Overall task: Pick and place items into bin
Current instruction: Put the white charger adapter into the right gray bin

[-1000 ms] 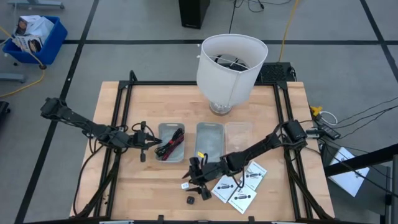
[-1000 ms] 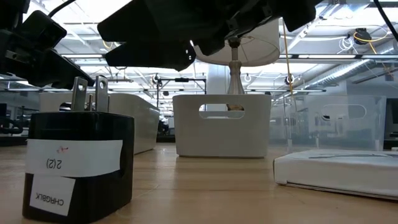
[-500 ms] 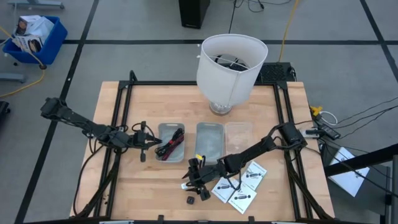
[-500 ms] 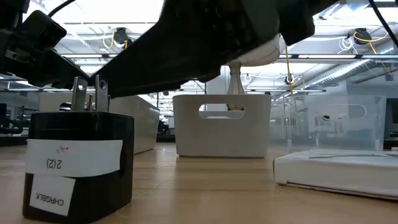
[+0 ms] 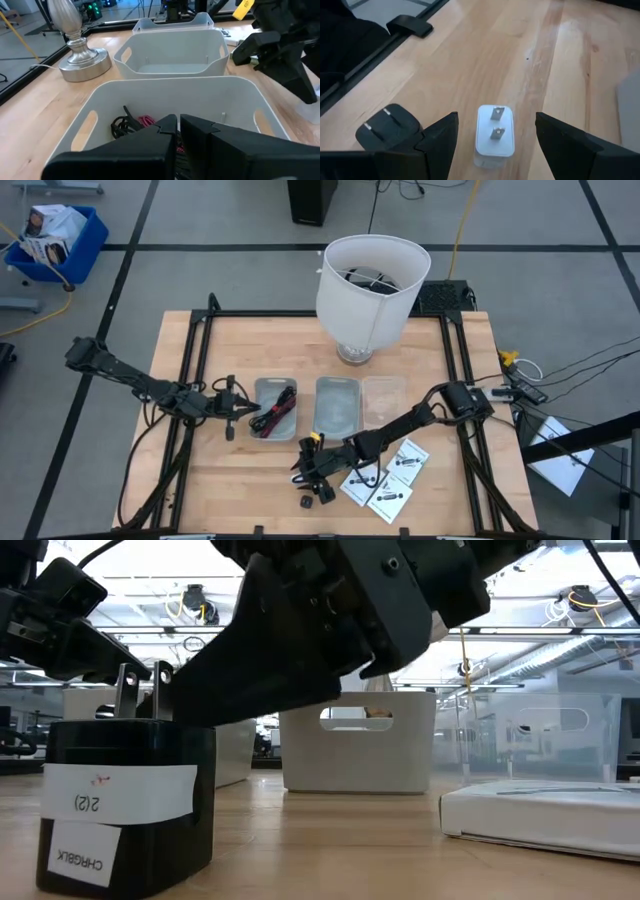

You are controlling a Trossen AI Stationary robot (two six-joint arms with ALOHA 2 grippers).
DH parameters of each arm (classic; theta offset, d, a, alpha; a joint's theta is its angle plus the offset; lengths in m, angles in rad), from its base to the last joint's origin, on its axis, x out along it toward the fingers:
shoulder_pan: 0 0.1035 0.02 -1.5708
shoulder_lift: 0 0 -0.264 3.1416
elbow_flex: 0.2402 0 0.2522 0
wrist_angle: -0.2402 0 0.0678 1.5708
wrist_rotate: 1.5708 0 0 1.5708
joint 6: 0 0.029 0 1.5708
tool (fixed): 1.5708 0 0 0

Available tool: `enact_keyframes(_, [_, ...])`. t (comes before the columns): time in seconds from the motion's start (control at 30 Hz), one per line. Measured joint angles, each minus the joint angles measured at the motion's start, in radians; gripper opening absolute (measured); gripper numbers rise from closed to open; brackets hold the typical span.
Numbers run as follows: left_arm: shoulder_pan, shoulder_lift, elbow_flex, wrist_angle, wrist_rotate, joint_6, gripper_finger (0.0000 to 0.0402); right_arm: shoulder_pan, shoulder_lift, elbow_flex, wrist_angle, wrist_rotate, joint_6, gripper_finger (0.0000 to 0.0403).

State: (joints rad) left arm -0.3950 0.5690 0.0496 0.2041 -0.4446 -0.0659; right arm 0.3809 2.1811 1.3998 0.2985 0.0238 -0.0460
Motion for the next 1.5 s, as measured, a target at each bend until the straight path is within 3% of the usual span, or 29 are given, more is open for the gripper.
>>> enact_keyframes(0.5, [0.0,0.0,0.0,0.001,-0.001,0.007,0.0031,0.0,-0.002,0.0,-0.04,-0.003,0.006,0.0245])
enact_keyframes(1.0, [0.0,0.0,0.0,0.001,-0.001,0.011,0.0031,-0.011,-0.002,0.0,-0.034,-0.055,-0.023,0.0096])
enact_keyframes(1.23, [0.0,0.0,0.0,0.001,-0.001,0.01,0.0031,-0.011,-0.018,0.002,-0.015,-0.053,-0.058,0.0093])
enact_keyframes(1.5, [0.0,0.0,0.0,-0.004,-0.002,0.012,0.0031,-0.011,-0.136,0.01,-0.065,-0.038,-0.05,0.0095])
